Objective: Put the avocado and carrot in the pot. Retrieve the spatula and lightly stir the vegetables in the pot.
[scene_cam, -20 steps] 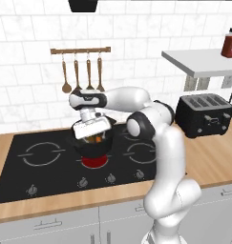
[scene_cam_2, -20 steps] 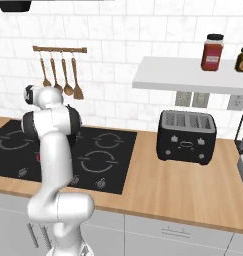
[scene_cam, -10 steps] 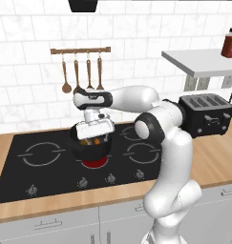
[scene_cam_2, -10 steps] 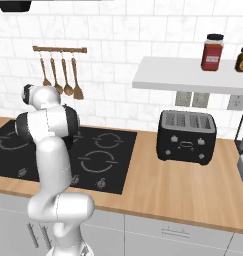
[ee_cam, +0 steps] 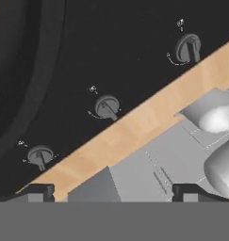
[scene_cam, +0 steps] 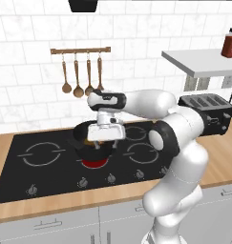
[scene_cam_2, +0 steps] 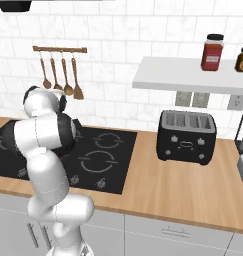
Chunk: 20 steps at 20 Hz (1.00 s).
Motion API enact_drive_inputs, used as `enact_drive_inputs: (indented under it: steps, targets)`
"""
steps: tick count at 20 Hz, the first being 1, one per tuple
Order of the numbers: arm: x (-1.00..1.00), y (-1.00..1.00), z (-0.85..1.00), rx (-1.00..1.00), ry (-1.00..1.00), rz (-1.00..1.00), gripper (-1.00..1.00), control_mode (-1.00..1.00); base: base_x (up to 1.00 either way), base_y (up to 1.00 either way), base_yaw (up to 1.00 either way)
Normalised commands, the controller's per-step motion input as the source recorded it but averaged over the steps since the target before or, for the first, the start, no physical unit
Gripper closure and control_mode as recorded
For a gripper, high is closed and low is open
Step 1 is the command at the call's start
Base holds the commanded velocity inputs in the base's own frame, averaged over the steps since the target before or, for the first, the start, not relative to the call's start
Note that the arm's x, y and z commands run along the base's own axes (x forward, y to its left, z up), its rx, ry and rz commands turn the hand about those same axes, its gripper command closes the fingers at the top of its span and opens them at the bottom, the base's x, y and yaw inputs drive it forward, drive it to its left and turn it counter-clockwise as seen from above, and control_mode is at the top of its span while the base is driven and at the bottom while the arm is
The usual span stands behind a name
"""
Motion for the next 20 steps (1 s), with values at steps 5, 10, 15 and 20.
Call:
enact_drive_inputs:
  steps: [5,10,15,20]
  targets:
    - [0.02,0.01,0.43,0.0,-0.01,-0.13,-1.0,-1.0,0.0,0.0,0.0]
    - [0.0,0.11,0.81,-0.02,0.05,-0.1,-1.0,-1.0,0.0,0.0,0.0]
    - [-0.26,0.33,0.43,-0.09,0.0,0.03,-1.0,-1.0,0.0,0.0,0.0]
    - [-0.18,0.08,0.04,-0.04,0.0,0.07,-1.0,-1.0,0.0,0.0,0.0]
